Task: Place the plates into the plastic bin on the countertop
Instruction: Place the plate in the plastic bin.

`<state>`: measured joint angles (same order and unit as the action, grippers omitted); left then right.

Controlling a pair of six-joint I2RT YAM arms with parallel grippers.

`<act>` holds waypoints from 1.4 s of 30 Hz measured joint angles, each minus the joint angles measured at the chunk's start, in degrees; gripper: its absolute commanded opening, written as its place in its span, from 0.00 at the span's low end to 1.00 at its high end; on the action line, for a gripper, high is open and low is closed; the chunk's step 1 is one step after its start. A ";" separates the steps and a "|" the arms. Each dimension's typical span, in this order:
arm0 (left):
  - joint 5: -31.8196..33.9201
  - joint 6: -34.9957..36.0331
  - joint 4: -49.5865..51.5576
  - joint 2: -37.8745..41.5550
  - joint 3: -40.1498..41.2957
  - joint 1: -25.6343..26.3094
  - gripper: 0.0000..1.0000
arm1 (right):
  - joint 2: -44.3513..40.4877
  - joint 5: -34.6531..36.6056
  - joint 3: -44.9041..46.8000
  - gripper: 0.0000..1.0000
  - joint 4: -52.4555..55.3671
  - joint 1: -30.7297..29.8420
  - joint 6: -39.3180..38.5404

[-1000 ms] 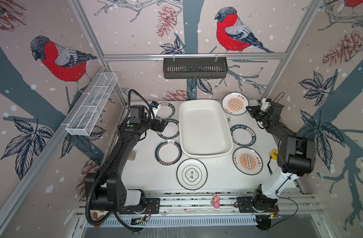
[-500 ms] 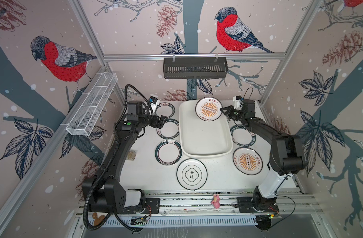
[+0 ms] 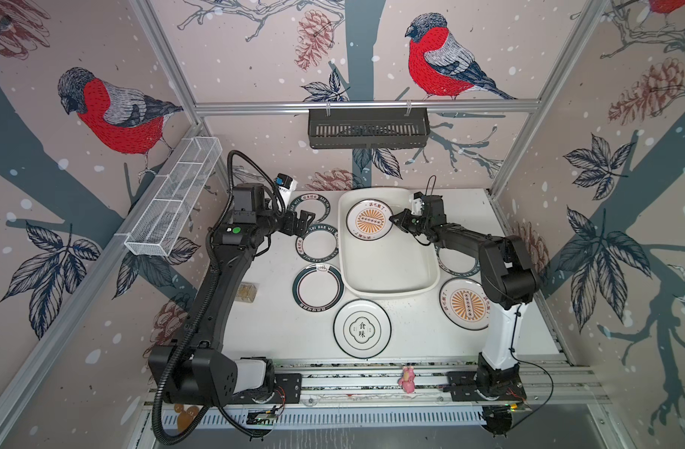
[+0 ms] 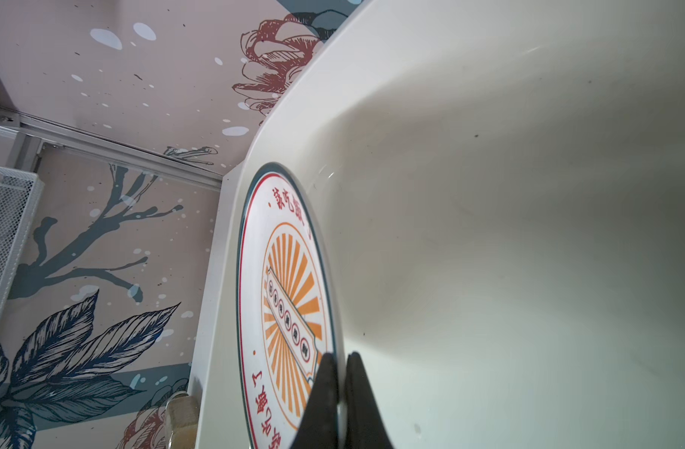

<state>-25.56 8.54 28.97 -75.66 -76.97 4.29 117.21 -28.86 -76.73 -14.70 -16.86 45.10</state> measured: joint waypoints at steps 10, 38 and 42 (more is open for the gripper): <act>-1.66 -1.25 0.83 0.31 0.44 0.00 0.97 | 6.01 4.83 -5.05 0.03 0.37 -0.87 1.90; -4.37 -2.10 1.31 1.62 0.48 0.00 0.96 | 12.87 6.60 -10.60 0.27 2.27 -1.29 4.33; -4.37 -2.12 1.31 1.62 0.48 0.00 0.97 | 12.90 6.80 -10.80 0.33 2.47 -1.09 4.15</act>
<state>-29.93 6.42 30.28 -74.04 -76.49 4.29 130.10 -22.06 -87.53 -12.23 -17.96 49.25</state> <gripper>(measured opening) 0.967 0.311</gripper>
